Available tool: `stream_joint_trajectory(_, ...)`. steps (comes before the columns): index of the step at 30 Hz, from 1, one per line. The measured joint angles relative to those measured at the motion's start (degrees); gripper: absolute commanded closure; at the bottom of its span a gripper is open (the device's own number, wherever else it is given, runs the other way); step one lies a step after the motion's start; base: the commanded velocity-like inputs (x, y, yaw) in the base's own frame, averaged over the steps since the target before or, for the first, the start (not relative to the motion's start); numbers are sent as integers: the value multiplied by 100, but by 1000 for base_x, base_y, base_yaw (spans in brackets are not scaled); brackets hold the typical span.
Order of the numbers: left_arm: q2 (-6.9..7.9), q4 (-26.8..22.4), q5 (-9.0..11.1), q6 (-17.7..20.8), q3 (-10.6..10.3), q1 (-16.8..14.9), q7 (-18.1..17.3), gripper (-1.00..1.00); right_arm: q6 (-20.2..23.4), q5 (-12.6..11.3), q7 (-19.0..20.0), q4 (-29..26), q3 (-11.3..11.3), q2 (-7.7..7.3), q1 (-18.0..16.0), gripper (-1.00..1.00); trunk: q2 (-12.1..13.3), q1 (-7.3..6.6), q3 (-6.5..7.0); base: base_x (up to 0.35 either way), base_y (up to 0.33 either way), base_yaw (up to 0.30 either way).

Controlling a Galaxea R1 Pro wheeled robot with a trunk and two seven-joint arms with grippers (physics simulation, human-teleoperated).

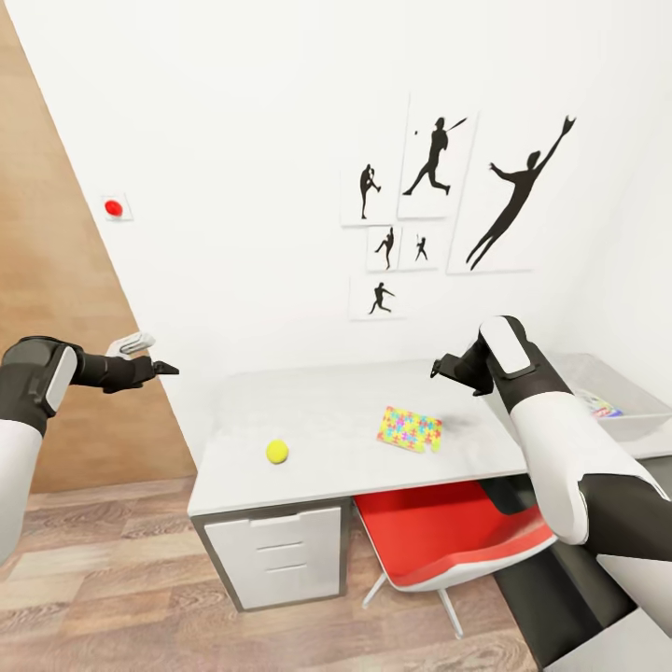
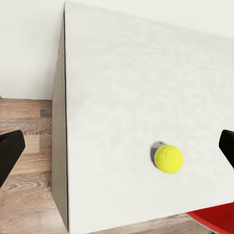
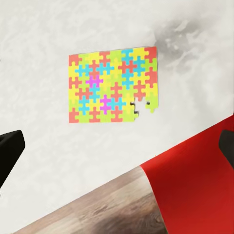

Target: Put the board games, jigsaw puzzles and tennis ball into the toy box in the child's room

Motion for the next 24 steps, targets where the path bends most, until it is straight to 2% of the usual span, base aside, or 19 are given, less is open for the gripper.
stream_joint_trajectory(9,32,3,-1,-1,-139,0,0,-100,0,0,7,2,0,3,1,-100,1,1,-86,77,44,0)
stream_joint_trajectory(17,73,3,0,-1,-158,0,0,-100,1,1,11,8,-3,-2,8,-100,0,1,-162,15,2,0)
stream_joint_trajectory(24,76,2,0,1,-162,0,0,-100,0,0,13,14,-7,-5,9,-100,0,0,-229,124,56,0)
